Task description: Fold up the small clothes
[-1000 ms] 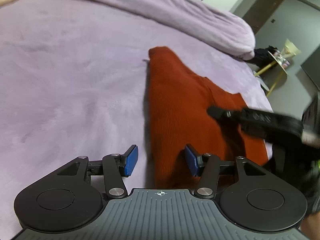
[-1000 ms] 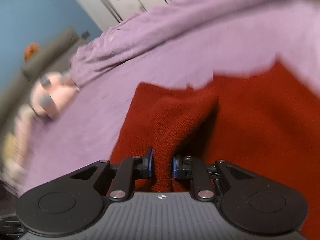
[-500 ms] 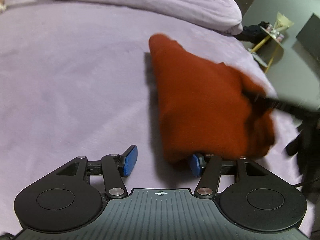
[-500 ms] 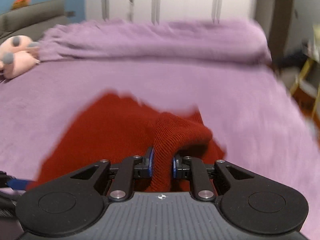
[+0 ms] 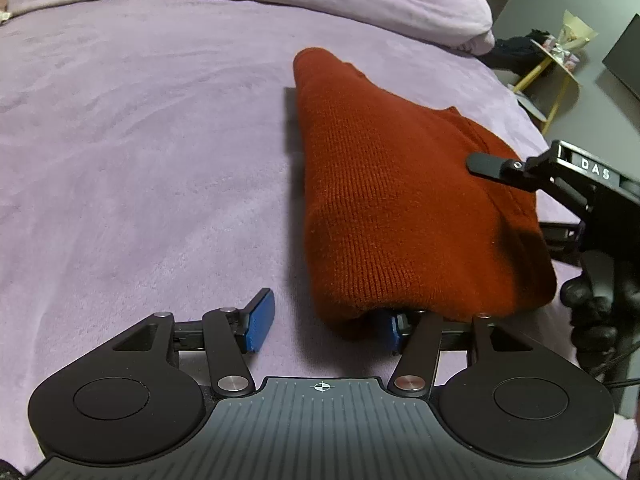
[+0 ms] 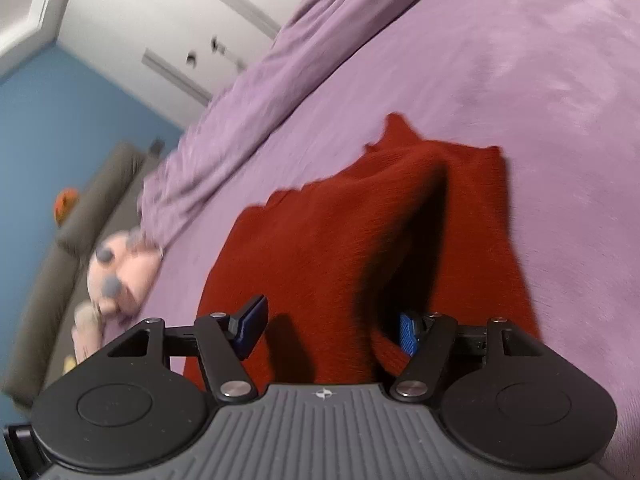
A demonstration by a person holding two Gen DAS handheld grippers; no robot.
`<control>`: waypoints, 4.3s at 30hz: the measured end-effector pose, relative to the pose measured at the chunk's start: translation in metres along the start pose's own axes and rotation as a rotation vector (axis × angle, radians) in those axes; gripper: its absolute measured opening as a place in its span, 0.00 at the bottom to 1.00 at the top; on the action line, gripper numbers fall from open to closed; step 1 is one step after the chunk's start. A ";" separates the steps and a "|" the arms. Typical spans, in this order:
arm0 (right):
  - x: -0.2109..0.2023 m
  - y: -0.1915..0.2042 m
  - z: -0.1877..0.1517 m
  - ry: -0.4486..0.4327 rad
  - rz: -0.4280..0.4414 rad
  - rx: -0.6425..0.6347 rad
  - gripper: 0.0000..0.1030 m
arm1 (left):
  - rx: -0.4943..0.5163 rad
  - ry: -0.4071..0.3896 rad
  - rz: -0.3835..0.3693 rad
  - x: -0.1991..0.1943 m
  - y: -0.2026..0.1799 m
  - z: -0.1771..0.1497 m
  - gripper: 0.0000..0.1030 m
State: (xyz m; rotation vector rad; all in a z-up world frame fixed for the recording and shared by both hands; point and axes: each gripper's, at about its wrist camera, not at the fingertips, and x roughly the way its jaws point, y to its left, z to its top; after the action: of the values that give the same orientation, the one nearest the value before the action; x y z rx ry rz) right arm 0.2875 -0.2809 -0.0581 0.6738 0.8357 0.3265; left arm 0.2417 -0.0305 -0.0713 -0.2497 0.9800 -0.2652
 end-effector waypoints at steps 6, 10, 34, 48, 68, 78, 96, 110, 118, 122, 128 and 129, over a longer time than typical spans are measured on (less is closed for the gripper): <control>-0.007 0.065 -0.001 -0.032 -0.286 -0.408 0.17 | 0.000 -0.006 0.024 0.000 -0.002 0.001 0.59; -0.023 0.098 -0.009 -0.189 -0.472 -0.693 0.16 | -0.012 -0.012 0.021 -0.002 -0.001 0.001 0.60; -0.111 -0.007 -0.075 -0.244 -0.267 -0.021 0.54 | -0.084 0.016 0.022 -0.005 0.001 0.004 0.61; -0.108 -0.027 -0.085 -0.234 -0.174 0.178 0.40 | -0.104 0.001 0.044 -0.016 -0.005 0.008 0.59; -0.090 -0.035 -0.084 -0.190 -0.043 0.295 0.11 | -0.231 -0.022 -0.018 -0.031 0.031 0.011 0.61; -0.094 -0.022 -0.079 -0.165 -0.120 0.163 0.20 | -0.251 -0.060 0.003 -0.044 0.042 0.023 0.59; -0.074 -0.004 -0.042 -0.116 -0.156 -0.049 0.18 | -0.081 -0.028 0.017 -0.020 0.008 0.039 0.69; -0.088 -0.010 0.009 -0.208 -0.248 -0.105 0.41 | -0.106 -0.038 0.068 -0.001 0.020 0.087 0.65; 0.035 0.043 0.061 0.001 -0.484 -0.419 0.28 | -0.028 -0.053 0.104 0.069 -0.036 0.146 0.69; 0.065 0.039 0.075 0.009 -0.534 -0.446 0.26 | 0.004 -0.010 0.184 0.108 -0.040 0.158 0.73; 0.094 0.022 0.080 -0.055 -0.625 -0.474 0.34 | 0.041 -0.063 0.226 0.125 -0.041 0.156 0.85; 0.096 0.021 0.080 -0.069 -0.625 -0.469 0.34 | 0.035 -0.068 0.229 0.126 -0.040 0.155 0.87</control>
State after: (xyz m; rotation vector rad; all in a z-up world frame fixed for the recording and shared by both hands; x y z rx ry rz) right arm 0.4101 -0.2497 -0.0603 -0.0283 0.8219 -0.0717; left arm 0.4349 -0.0957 -0.0741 -0.1127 0.9269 -0.0640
